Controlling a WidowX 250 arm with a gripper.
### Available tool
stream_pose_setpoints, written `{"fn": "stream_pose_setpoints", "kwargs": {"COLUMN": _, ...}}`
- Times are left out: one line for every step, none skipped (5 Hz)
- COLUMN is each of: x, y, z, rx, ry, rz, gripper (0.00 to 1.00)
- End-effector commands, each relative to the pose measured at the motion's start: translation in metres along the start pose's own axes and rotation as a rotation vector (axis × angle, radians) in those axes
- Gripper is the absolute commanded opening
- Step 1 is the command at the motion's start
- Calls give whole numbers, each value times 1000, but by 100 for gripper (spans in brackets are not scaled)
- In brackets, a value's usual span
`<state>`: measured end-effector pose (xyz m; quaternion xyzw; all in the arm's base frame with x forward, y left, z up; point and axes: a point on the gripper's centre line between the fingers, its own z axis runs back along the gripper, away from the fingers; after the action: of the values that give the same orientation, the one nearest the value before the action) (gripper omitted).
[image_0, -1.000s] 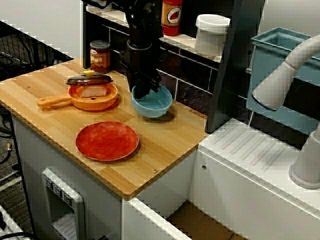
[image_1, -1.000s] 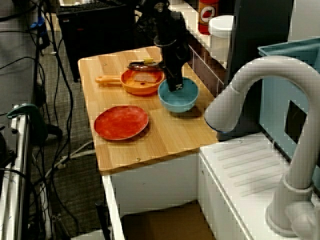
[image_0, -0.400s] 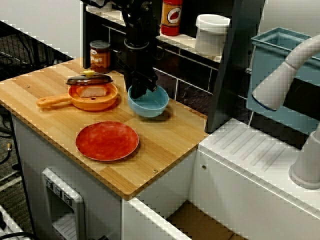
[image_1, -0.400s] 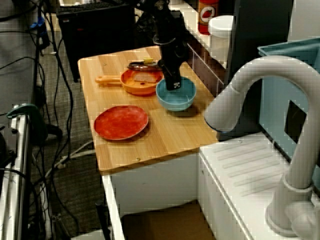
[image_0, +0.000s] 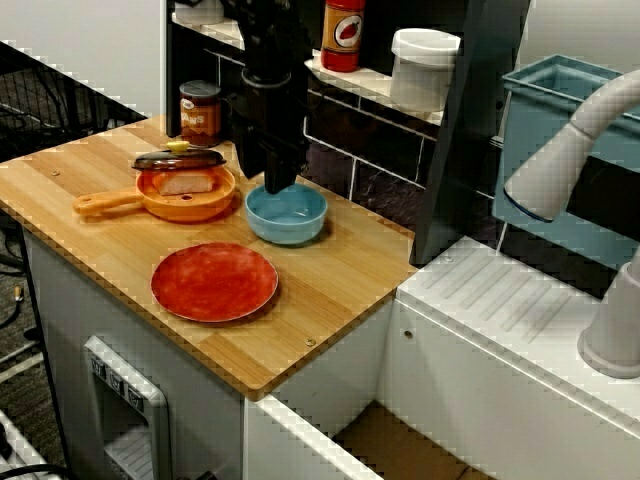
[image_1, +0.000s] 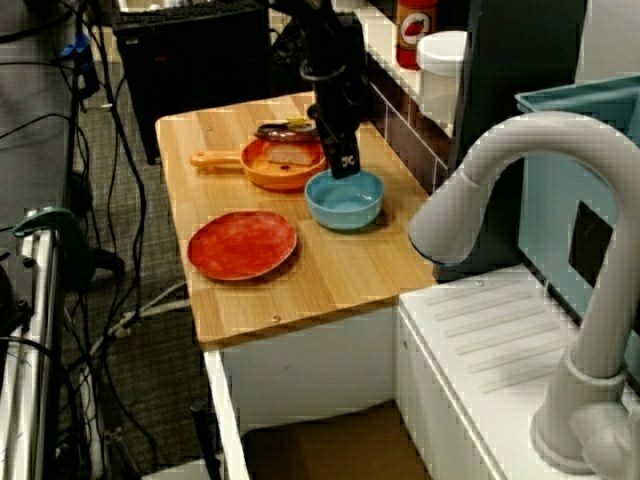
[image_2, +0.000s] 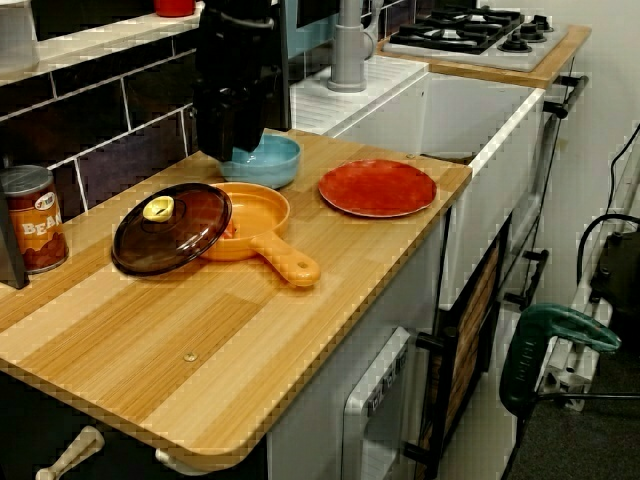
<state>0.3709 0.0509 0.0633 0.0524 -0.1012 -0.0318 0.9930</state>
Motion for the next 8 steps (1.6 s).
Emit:
{"fn": "stream_pose_setpoints", "kwargs": {"x": 7, "y": 26, "z": 33, "rx": -21, "ry": -47, "rz": 25, "gripper": 100}}
{"fn": "stream_pose_setpoints", "kwargs": {"x": 5, "y": 39, "z": 43, "rx": -30, "ry": -66, "rz": 21, "gripper": 100}}
{"fn": "stream_pose_setpoints", "kwargs": {"x": -6, "y": 51, "z": 48, "rx": -8, "ry": -63, "rz": 1, "gripper": 100}}
{"fn": "stream_pose_setpoints", "kwargs": {"x": -10, "y": 61, "z": 47, "rx": 4, "ry": -37, "rz": -10, "gripper": 100}}
{"fn": "stream_pose_setpoints", "kwargs": {"x": -13, "y": 73, "z": 52, "rx": 17, "ry": -55, "rz": 0, "gripper": 100}}
{"fn": "stream_pose_setpoints", "kwargs": {"x": -15, "y": 88, "z": 51, "rx": 25, "ry": -58, "rz": 18, "gripper": 100}}
{"fn": "stream_pose_setpoints", "kwargs": {"x": -15, "y": 104, "z": 46, "rx": 11, "ry": -28, "rz": 38, "gripper": 100}}
{"fn": "stream_pose_setpoints", "kwargs": {"x": -13, "y": 118, "z": 43, "rx": -22, "ry": -1, "rz": 41, "gripper": 100}}
